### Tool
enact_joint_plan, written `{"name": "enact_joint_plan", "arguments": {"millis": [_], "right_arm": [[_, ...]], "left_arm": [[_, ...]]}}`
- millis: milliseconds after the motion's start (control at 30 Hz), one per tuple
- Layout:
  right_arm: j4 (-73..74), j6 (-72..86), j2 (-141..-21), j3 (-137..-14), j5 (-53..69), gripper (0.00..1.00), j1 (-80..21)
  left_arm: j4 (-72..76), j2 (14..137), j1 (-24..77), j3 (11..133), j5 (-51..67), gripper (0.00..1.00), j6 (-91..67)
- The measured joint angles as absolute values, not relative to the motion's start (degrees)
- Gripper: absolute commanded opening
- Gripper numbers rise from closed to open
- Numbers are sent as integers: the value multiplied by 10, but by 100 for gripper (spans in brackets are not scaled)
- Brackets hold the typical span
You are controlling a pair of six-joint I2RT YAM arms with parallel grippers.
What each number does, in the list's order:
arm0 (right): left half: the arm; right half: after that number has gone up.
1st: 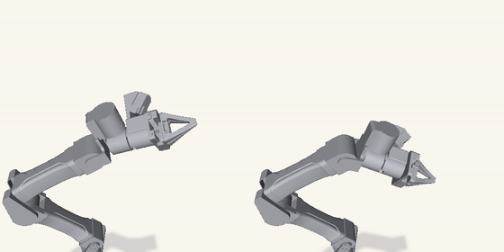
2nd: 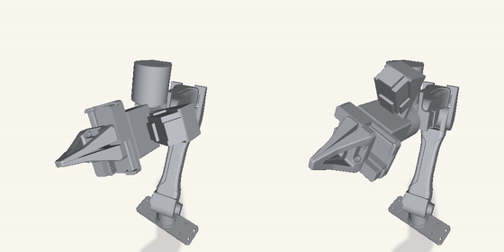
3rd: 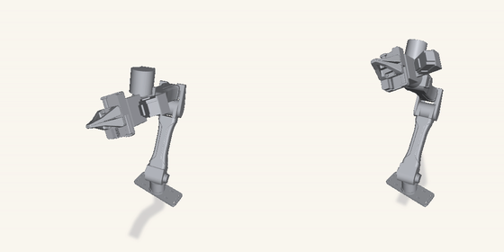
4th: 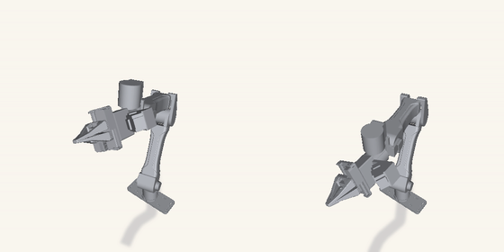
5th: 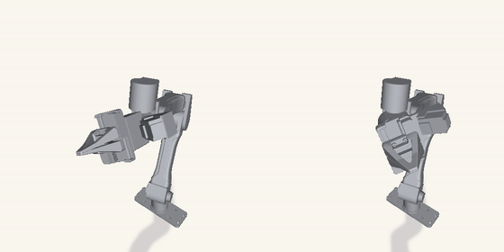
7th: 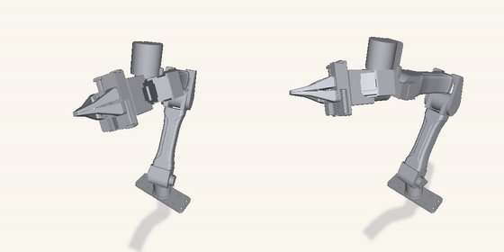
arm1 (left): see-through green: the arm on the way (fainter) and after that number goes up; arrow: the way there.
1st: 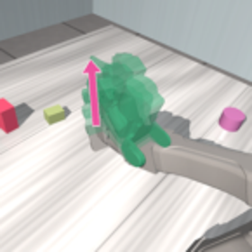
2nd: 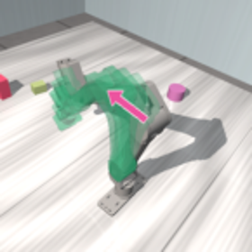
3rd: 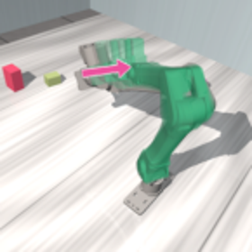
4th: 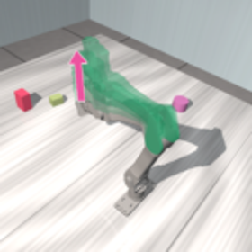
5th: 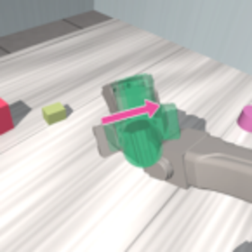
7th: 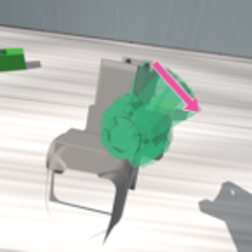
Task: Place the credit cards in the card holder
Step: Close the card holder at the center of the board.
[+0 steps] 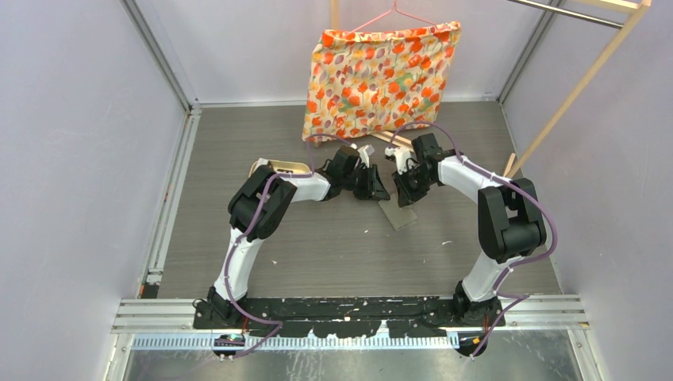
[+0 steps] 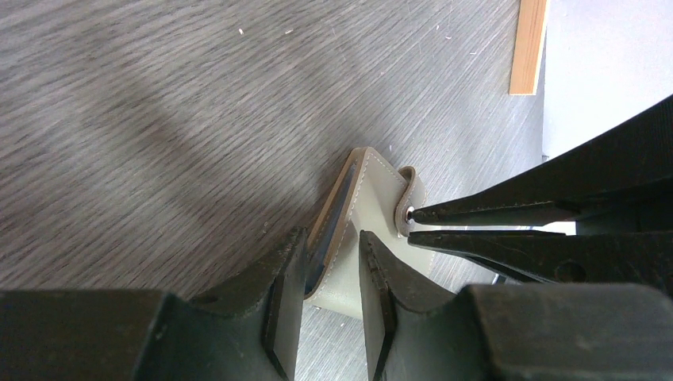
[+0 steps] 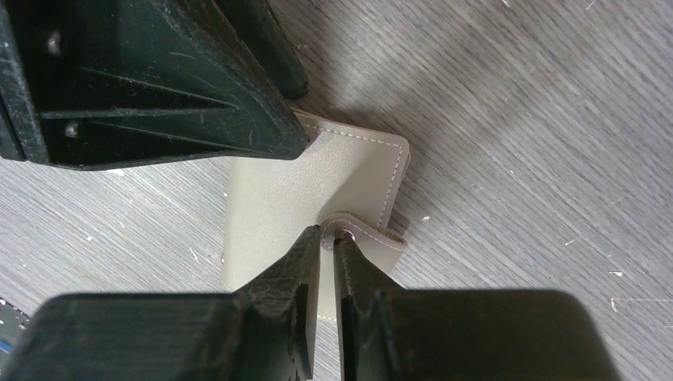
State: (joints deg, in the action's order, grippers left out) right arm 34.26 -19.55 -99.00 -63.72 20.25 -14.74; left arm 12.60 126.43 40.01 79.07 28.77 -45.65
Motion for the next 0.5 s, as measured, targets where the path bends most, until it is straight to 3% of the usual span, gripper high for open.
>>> {"name": "enact_joint_plan", "arguments": {"millis": [100, 233, 333, 500], "right_arm": [[343, -196, -990, -637, 195, 7, -149], [343, -196, -990, -637, 189, 5, -149], [343, -196, -990, -637, 187, 20, -149], [344, -194, -979, -637, 187, 36, -153]], "left_arm": [[126, 1265, 400, 791, 288, 32, -456], [126, 1265, 400, 791, 288, 32, -456], [126, 1265, 400, 791, 288, 32, -456], [126, 1265, 400, 791, 288, 32, -456]]}}
